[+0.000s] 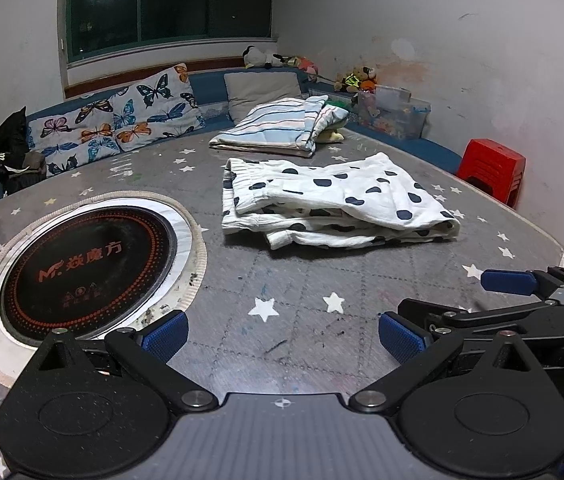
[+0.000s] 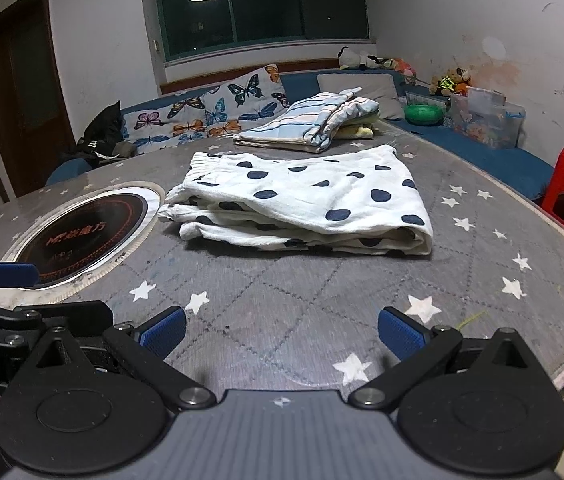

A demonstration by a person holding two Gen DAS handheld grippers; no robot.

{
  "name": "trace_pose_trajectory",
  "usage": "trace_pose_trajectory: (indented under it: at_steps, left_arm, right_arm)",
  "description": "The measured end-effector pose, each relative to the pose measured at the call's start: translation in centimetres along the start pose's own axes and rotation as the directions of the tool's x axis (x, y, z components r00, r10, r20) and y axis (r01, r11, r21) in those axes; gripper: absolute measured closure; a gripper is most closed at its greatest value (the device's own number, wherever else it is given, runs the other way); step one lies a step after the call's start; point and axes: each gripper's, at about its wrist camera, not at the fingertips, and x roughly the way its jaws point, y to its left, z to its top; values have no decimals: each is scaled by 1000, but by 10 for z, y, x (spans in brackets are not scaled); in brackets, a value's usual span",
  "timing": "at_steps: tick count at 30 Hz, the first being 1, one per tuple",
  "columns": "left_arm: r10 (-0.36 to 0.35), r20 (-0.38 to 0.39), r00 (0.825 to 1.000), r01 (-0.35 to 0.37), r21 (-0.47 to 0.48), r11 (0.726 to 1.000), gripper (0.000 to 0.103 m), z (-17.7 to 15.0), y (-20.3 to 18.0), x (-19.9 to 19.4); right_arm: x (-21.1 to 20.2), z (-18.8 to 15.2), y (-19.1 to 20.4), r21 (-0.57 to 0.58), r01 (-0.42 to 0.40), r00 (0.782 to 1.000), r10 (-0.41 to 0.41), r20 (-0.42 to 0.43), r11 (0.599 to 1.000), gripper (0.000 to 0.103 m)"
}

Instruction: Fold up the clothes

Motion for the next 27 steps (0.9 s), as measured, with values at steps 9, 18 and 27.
trace_pose_trajectory:
  at_steps: [9, 18, 27]
  left_arm:
    - [-18, -7, 1000, 18, 16, 1000, 0, 1, 2, -1]
    - [-47, -24, 999, 48, 31, 998, 0, 3, 7, 1]
    - [-78, -31, 996, 80, 60, 995, 0, 4, 9, -1]
  right_arm:
    - [-6, -3, 1, 26, 48, 999, -48, -11, 999, 0]
    - [-13, -3, 10, 27, 99, 995, -98, -20, 995, 0]
    - [-21, -5, 13, 55, 143, 990, -143, -14, 988, 0]
